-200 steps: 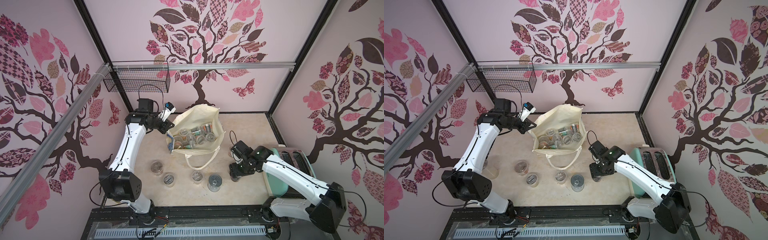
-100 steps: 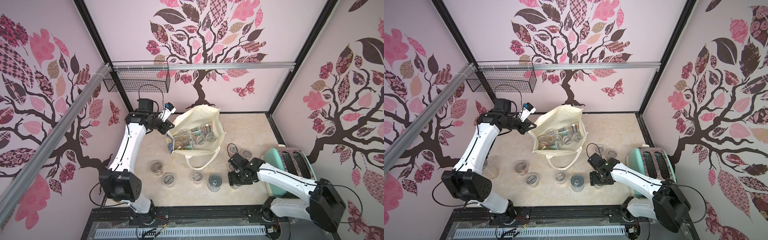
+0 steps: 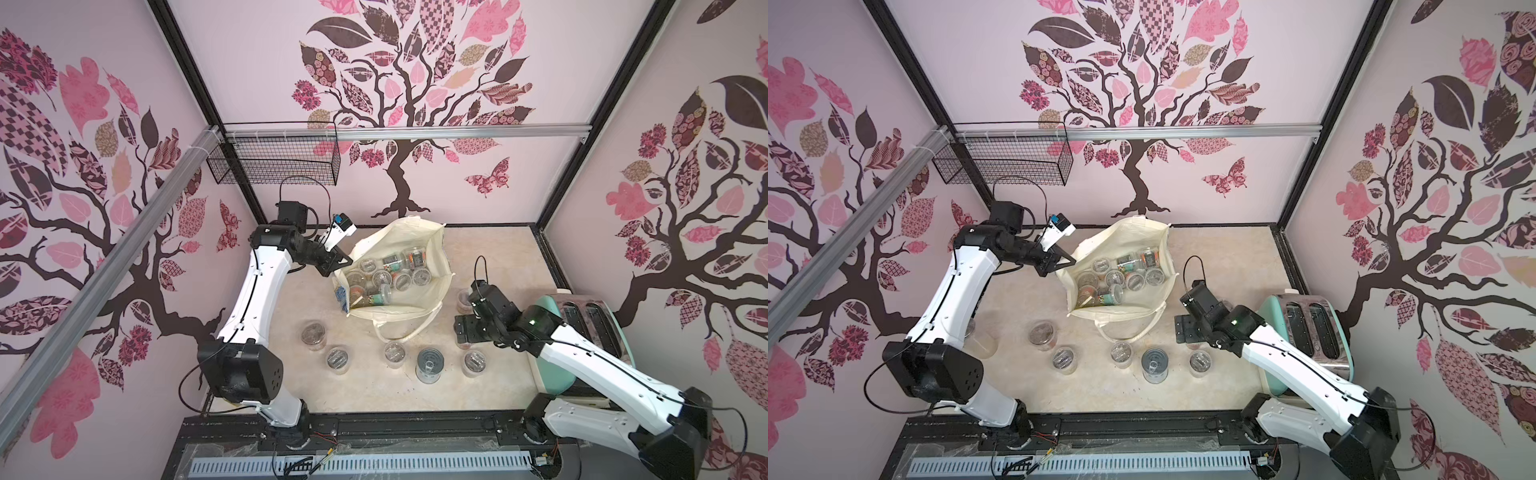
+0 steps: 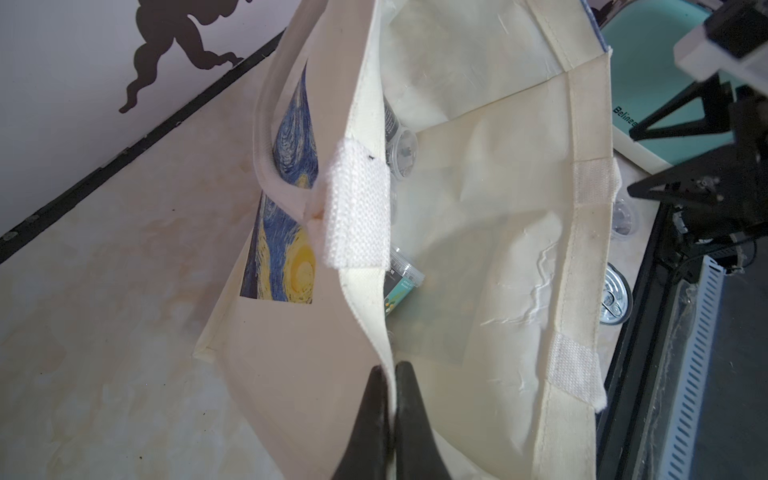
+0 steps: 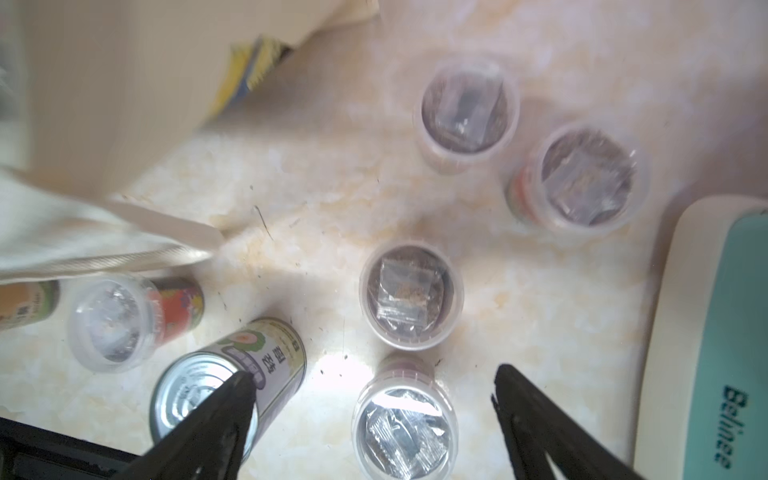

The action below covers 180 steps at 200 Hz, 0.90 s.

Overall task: Take out the seed jars from the canvas bag
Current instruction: Place the seed jar at the center of the board, then pick up the seed jar from the canvas bag.

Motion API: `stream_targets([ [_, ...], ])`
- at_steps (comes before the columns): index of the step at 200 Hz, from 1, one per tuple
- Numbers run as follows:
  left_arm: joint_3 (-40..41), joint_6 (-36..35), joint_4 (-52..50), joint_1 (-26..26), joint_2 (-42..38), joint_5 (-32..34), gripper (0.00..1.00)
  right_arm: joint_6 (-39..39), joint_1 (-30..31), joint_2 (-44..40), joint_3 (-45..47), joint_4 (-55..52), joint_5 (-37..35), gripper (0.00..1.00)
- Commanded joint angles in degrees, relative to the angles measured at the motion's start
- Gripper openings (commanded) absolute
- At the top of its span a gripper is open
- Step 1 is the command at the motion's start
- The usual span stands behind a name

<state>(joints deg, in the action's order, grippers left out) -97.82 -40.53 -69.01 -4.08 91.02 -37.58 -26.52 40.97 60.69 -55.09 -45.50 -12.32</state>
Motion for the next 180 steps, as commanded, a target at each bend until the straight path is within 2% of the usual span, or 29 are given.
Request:
stream_targets([
  [1, 1.27, -5.58, -5.74, -0.91, -1.69, -0.49, 0.0, 7.99, 0.0, -1.29, -4.87, 1.49, -3.91, 0.92],
  [26, 1.62, -6.12, -5.75, -0.92, -1.56, -0.71, 0.0, 11.8, 0.04, 2.3, -10.13, 7.06, 3.89, 0.89],
  [53, 1.21, -5.9, -5.71, -1.34, -1.2, -1.25, 0.0, 9.44, 1.55, 11.27, -14.72, 13.08, 12.66, 0.86],
  [69, 1.32, -6.38, -5.89, -1.44, -1.57, -1.78, 0.0, 8.26, 4.63, 15.94, -16.74, 17.01, 12.07, 0.86],
  [94, 0.01, -7.81, -7.69, -2.11, -1.1, -1.75, 0.0, 1.82, 4.77, 24.08, -21.36, 20.27, 13.82, 0.86],
  [110, -0.13, -11.27, -10.77, -2.58, -1.11, -2.32, 0.0, -0.96, 5.07, 28.93, -23.63, 22.13, 14.48, 0.87],
  [123, -0.01, -13.69, -12.75, -2.7, -1.07, -3.02, 0.0, -1.43, 5.41, 32.19, -24.35, 25.18, 15.6, 0.88],
  [148, -0.35, -13.95, -12.99, -2.77, -0.77, -1.9, 0.0, -2.74, 5.35, 36.75, -22.88, 32.38, 18.73, 0.88],
  [180, -0.17, -14.4, -12.91, -2.7, -0.49, -1.91, 0.0, -0.35, 5.35, 42.9, -23.62, 34.95, 20.24, 0.91],
])
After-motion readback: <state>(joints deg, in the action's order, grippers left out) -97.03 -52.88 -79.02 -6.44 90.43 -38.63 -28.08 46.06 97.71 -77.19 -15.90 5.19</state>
